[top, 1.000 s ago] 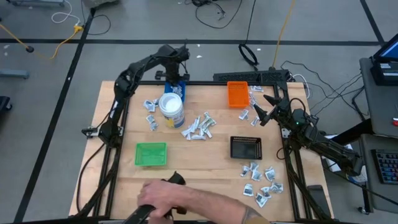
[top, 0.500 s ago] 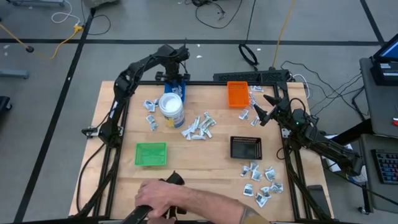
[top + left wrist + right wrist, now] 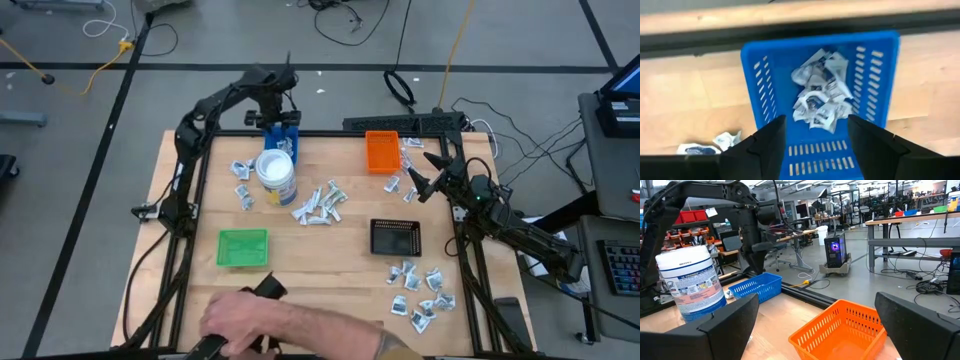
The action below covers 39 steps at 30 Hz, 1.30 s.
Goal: Pick & Place First Aid Supplies
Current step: Put the blue alcohol pad into the blue bin
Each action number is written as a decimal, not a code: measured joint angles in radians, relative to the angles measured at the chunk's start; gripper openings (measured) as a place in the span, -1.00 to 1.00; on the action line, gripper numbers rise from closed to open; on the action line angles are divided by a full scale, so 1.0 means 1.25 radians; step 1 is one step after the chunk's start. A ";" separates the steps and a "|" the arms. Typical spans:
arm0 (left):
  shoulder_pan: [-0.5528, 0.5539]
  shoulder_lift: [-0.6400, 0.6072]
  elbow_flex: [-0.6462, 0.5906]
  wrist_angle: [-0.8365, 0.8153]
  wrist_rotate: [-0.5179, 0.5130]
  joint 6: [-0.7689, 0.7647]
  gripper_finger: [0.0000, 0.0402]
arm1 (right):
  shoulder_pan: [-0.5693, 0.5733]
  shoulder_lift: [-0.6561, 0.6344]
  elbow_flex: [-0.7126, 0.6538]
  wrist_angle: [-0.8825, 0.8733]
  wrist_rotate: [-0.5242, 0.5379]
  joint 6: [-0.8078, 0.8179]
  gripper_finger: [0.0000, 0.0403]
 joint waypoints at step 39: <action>0.017 -0.558 -0.819 0.310 -0.066 -0.102 0.20 | 0.000 0.000 0.000 0.000 0.000 0.000 0.95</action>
